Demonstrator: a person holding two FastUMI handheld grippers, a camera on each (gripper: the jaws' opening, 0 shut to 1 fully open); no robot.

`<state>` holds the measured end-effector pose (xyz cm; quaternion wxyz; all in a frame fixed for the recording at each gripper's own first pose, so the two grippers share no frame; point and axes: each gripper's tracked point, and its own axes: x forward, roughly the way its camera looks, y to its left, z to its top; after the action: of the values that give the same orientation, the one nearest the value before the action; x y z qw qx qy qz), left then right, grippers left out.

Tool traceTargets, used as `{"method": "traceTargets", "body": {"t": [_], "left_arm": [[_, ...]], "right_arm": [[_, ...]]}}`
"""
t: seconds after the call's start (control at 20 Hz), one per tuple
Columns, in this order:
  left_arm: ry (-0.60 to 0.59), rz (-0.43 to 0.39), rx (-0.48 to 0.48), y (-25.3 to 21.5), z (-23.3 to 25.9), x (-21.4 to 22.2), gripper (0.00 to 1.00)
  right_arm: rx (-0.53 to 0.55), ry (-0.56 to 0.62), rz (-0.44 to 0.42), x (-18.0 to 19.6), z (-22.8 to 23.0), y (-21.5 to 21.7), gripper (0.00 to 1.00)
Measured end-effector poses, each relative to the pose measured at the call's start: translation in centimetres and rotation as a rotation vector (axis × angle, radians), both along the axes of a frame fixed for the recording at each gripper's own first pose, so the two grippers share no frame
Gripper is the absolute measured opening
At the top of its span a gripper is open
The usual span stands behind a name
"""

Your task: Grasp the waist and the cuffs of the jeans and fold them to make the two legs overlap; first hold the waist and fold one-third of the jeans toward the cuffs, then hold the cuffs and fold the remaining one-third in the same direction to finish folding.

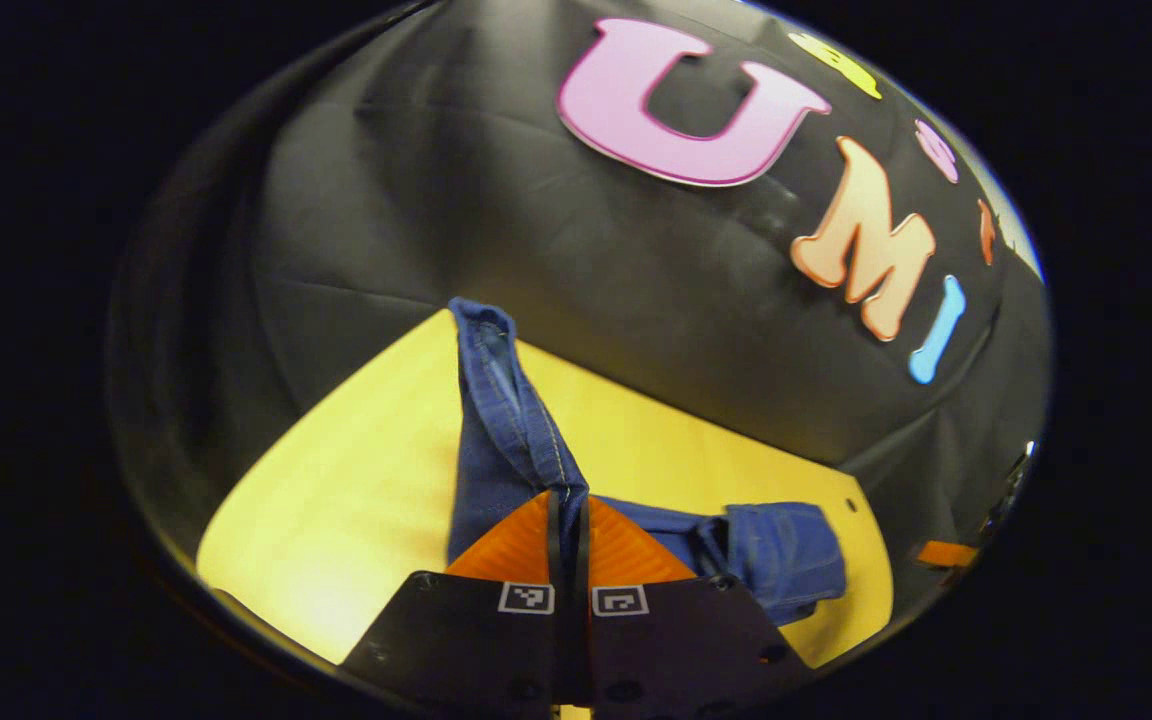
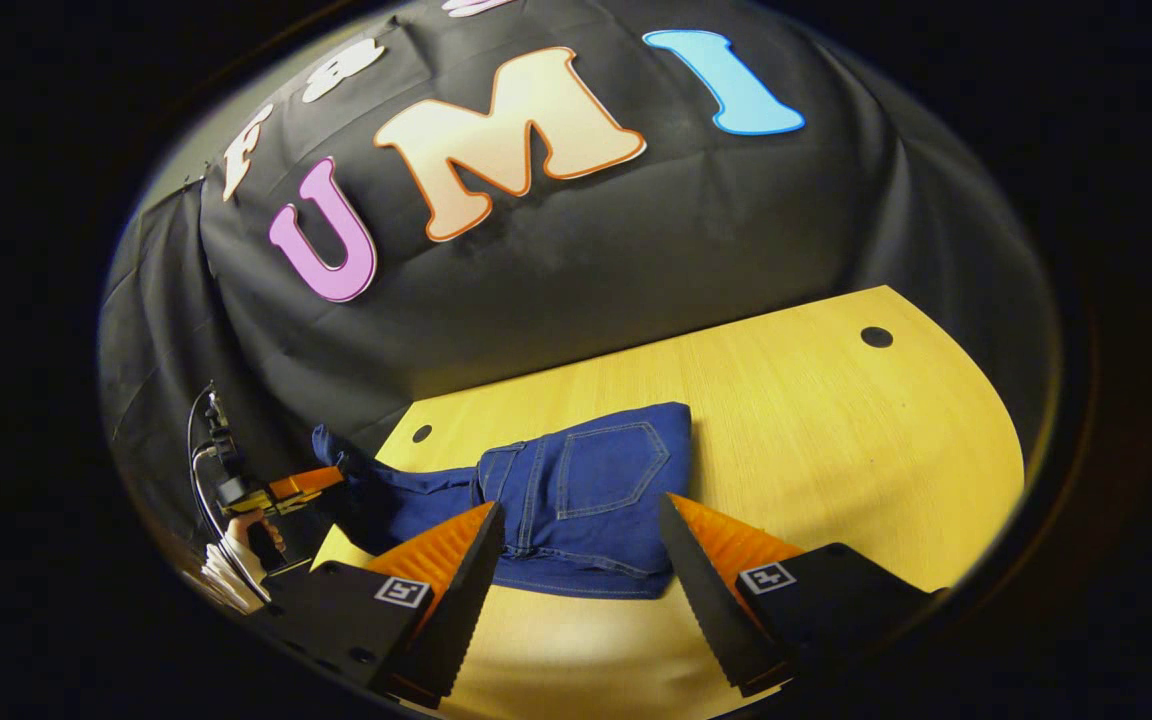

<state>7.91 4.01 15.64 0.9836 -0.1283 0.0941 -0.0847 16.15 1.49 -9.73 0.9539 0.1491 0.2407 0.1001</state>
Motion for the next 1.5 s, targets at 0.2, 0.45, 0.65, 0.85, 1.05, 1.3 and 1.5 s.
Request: {"method": "traceTargets", "body": {"t": [0.2,0.45,0.65,0.85,1.05,1.3,1.5], "left_arm": [[-0.037,-0.126,-0.056,-7.4,2.2,0.0,0.0],[-0.006,-0.255,-0.064,-16.5,1.6,-0.1,0.0],[0.042,-0.289,0.054,-20.9,-0.9,-0.1,0.0],[0.079,-0.357,0.155,-24.6,-4.6,-1.1,0.0],[0.168,-0.399,0.333,-24.5,-10.7,-2.5,0.0],[0.18,-0.438,0.31,-26.4,-13.6,-4.0,0.27],[0.128,-0.371,0.295,-25.6,-11.6,-5.7,0.96]], "right_arm": [[0.016,-0.004,-0.033,0.1,0.1,-4.1,0.96],[0.011,-0.013,-0.077,-0.2,-0.2,-9.3,0.96],[-0.003,-0.004,-0.1,-0.6,-0.7,-12.9,0.96],[-0.022,0.006,-0.116,-1.2,-1.2,-15.6,0.96],[-0.025,0.006,-0.117,-1.5,-1.1,-17.1,0.96],[-0.011,0.01,-0.09,-1.6,-1.1,-16.9,0.96],[-0.039,0.009,-0.066,-2.0,-1.4,-16.1,0.96]]}}
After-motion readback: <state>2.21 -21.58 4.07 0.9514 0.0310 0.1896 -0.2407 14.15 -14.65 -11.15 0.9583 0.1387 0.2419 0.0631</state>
